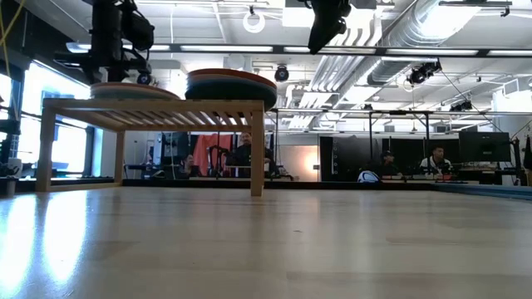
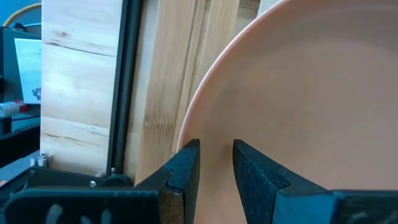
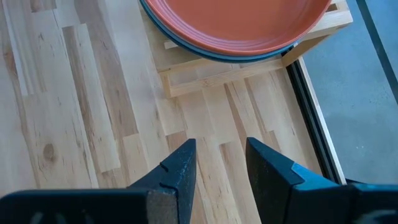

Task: Place and stack plates onto a shelf
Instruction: Stack the brown plate on top of the light orange plate on the shelf, then stack the gray plate on top of the brown plate on the shelf

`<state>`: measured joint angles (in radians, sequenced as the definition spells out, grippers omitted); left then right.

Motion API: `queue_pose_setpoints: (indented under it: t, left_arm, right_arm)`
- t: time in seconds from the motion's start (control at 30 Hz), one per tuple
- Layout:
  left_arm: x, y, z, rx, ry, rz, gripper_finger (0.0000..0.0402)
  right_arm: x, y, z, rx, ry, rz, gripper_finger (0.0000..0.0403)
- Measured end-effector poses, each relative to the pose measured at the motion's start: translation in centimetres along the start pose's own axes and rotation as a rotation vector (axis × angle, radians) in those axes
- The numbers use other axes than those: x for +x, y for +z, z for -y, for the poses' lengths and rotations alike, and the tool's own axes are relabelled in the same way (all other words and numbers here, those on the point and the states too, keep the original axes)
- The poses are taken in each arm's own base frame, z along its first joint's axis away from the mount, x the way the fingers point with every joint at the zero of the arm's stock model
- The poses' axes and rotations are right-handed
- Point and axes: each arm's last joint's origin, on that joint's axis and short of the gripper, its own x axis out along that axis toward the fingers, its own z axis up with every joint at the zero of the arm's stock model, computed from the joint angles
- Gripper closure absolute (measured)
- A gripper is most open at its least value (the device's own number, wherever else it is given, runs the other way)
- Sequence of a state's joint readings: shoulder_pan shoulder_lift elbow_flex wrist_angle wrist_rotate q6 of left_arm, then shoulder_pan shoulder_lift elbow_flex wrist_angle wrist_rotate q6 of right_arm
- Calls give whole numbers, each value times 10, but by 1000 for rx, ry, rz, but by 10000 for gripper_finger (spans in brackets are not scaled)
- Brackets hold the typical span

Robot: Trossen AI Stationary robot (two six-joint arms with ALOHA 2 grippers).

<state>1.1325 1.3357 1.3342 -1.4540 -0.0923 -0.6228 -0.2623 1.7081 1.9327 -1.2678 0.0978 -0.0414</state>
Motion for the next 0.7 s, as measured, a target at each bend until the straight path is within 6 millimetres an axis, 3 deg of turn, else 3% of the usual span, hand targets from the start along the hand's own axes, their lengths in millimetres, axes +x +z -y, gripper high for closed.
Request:
queue_pose_setpoints:
  t: [0.43,0.7]
  left_arm:
    - [-6,0,-1,38,-51,54,316]
    - [-28,-20,6,158,-307,88,316]
  right_arm:
    - [0,0,0,0,0,0,286]
    - [0,0,0,8,1,-1,286]
